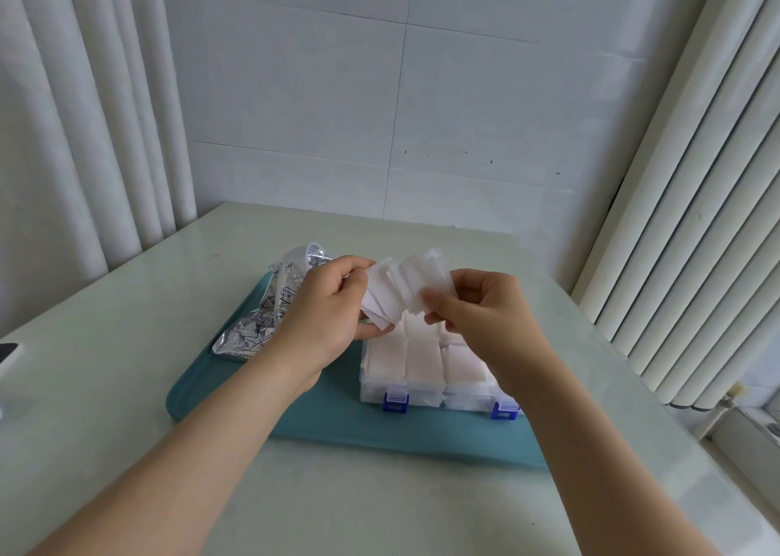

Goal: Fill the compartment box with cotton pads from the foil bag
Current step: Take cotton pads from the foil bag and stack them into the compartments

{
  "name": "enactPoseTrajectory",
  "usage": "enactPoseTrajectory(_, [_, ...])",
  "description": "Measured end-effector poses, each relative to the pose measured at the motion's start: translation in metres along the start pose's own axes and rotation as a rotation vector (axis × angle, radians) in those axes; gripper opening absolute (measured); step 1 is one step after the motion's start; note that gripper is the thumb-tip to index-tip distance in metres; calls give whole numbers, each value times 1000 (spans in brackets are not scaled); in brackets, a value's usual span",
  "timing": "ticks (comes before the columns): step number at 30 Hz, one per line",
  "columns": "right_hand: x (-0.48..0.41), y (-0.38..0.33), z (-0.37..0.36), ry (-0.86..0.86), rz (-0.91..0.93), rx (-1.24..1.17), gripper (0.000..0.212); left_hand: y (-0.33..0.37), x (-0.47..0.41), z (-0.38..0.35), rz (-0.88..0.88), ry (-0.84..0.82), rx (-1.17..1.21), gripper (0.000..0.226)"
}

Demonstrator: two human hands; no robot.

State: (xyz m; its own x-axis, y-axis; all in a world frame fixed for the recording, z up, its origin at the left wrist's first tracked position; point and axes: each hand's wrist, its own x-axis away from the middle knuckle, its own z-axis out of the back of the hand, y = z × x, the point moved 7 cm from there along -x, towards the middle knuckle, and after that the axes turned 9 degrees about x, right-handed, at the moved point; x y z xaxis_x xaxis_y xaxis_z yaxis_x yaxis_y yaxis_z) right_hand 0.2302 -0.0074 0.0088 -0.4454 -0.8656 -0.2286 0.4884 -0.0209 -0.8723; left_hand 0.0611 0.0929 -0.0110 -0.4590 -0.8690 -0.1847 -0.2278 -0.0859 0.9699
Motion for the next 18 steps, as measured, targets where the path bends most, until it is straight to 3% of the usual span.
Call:
enactPoseTrajectory(4, [2,-2,-5,-40,-15,-142,15,2,2,-5,-16,-62,-18,29])
enactPoseTrajectory(10, [2,-4,-8,92,68,176,14,5,8,-20,39,-242,-12,33])
enactPoseTrajectory(13, [0,-5,-5,104,90,121,15,4,7,-18,45,-217,-44,43])
enactPoseTrajectory(18, [1,-4,-5,90,48,2,12,-1,3,-11,63,-118,5,31])
